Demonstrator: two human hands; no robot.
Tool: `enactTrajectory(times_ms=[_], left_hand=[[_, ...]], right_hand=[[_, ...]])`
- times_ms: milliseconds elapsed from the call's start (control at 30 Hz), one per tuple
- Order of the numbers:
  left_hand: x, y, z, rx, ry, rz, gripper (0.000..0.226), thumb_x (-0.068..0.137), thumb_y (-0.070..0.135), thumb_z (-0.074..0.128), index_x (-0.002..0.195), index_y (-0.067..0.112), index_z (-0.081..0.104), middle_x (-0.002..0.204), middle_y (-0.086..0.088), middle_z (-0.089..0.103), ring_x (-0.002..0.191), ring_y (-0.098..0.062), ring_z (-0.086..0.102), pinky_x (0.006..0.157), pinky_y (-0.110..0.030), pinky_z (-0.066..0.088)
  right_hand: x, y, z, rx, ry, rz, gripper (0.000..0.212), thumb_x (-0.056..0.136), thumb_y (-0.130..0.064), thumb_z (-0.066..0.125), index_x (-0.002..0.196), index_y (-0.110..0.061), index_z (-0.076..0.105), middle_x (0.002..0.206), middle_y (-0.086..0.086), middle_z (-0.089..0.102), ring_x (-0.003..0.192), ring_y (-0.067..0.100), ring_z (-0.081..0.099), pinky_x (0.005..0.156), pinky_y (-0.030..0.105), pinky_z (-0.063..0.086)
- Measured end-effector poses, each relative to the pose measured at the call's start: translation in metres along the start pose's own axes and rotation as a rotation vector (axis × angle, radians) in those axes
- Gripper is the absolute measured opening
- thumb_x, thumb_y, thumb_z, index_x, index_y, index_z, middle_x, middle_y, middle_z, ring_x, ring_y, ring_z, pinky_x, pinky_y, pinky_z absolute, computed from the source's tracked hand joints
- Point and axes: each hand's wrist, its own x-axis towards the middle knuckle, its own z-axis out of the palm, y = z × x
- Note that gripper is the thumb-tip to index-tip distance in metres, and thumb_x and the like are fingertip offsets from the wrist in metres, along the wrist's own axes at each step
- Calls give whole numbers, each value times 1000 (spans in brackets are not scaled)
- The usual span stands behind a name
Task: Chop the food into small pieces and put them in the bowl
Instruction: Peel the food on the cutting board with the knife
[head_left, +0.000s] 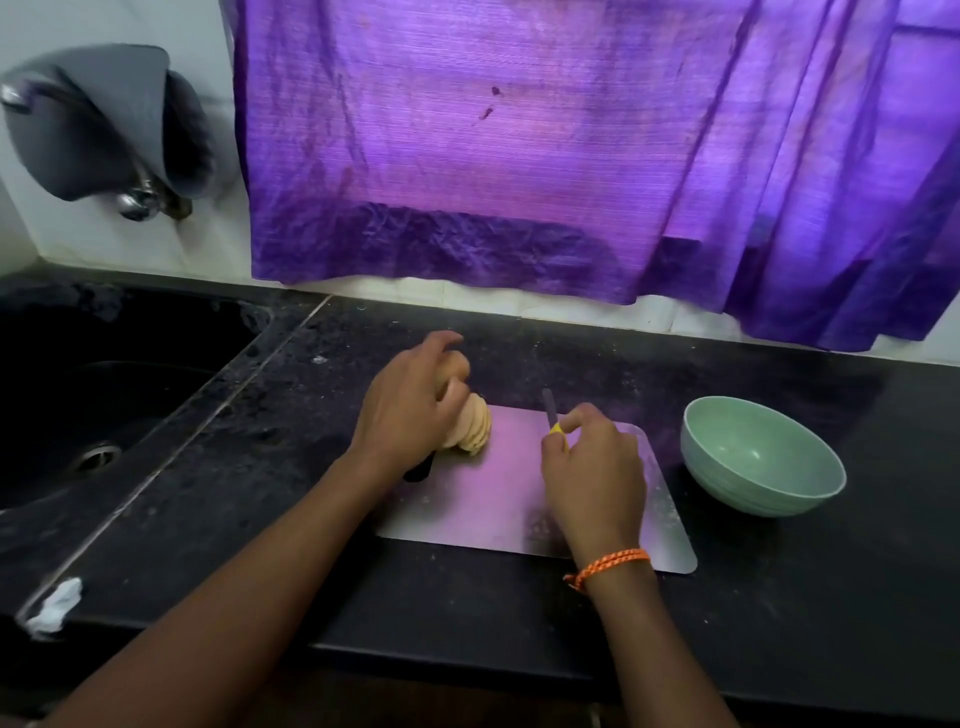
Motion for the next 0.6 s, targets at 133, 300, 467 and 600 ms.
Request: enactTrajectory(times_ms=[133, 300, 467, 600], left_hand=[[-2, 42, 29, 217, -134, 244, 48, 87, 26, 64, 134, 20, 56, 105, 2, 72, 95, -30, 62, 77, -43, 46], [0, 66, 52, 312, -409, 289, 40, 96, 42, 61, 131, 26, 54, 103, 1, 71, 98, -26, 64, 83, -42, 45], [18, 46, 41, 33, -649, 164, 59, 88, 52, 77, 142, 42, 57, 95, 13, 73, 97, -12, 63, 92, -38, 49], [29, 39, 38, 56, -718, 226, 59, 90, 58, 77, 145, 55, 55, 93, 21, 75, 101, -3, 54, 99, -37, 30]], right_hand=[[6, 16, -1, 127, -41, 20, 3, 90, -25, 67, 88, -23, 67, 70, -7, 62, 66, 11, 60, 52, 25, 38], [4, 27, -2, 123, -52, 60, 3, 91, -23, 67, 89, -24, 68, 68, -12, 59, 64, 2, 56, 57, 27, 46], [5, 36, -3, 124, -101, 48, 6, 92, -25, 68, 87, -27, 64, 64, -4, 63, 61, 11, 62, 62, 36, 55], [7, 37, -4, 128, -105, 40, 5, 93, -25, 68, 89, -26, 65, 66, -5, 63, 62, 10, 62, 61, 33, 54]])
